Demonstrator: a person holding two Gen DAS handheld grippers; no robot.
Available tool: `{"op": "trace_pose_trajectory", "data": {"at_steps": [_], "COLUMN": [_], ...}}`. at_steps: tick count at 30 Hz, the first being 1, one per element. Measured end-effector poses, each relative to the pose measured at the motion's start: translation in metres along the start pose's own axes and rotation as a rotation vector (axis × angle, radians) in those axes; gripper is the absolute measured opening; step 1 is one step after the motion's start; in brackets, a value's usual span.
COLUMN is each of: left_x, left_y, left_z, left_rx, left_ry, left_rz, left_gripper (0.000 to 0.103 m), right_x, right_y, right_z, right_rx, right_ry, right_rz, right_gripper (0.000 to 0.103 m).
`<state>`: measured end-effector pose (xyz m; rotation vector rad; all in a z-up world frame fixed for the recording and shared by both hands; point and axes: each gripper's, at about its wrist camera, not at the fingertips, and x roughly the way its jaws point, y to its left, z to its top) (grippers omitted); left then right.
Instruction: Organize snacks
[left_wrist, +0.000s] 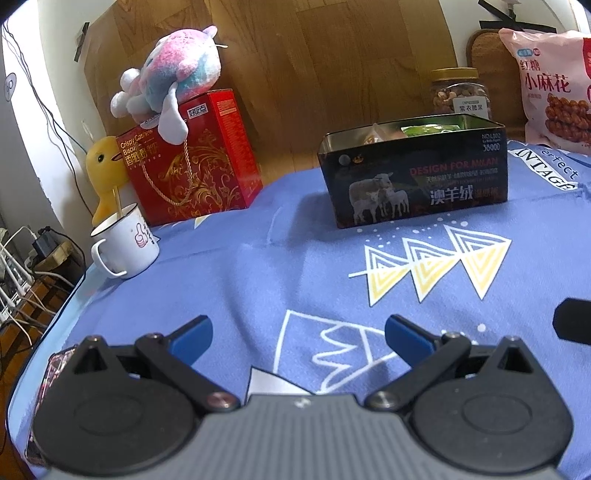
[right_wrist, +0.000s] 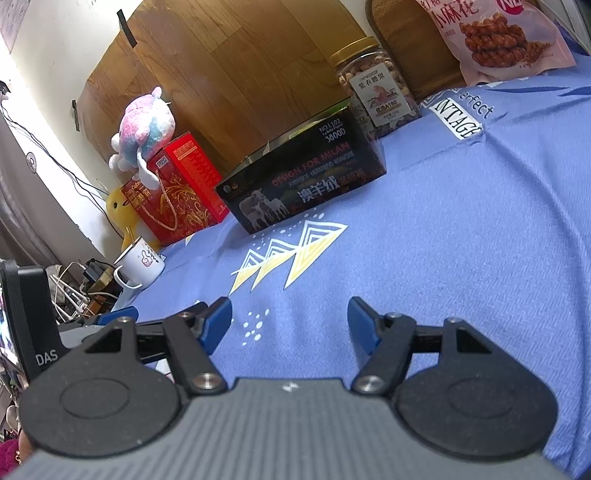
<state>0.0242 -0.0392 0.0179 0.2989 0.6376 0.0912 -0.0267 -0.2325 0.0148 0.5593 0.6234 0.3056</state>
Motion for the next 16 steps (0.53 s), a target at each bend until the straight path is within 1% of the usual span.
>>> {"op": "trace_pose_trajectory", "data": {"at_steps": [8,16], "left_x": [-0.0005,-0.0006], "left_y": [-0.0003,-0.0005], "left_z": [-0.0004,-0.0008], "left_rx": [-0.002,0.002], "left_ry": [0.008,0.013], "left_rz": [-0.019,-0.068], "left_gripper": [0.103,0.103], "right_x": [-0.0003,-0.0002], "right_y": [0.0007,0.0015], "right_z": [-0.0008,-0.0019], "right_rx": [0.000,-0.004], "right_ry": [-0.002,-0.003], "right_rz": [-0.003,-0.004], "right_gripper": [0.071,0.071]}}
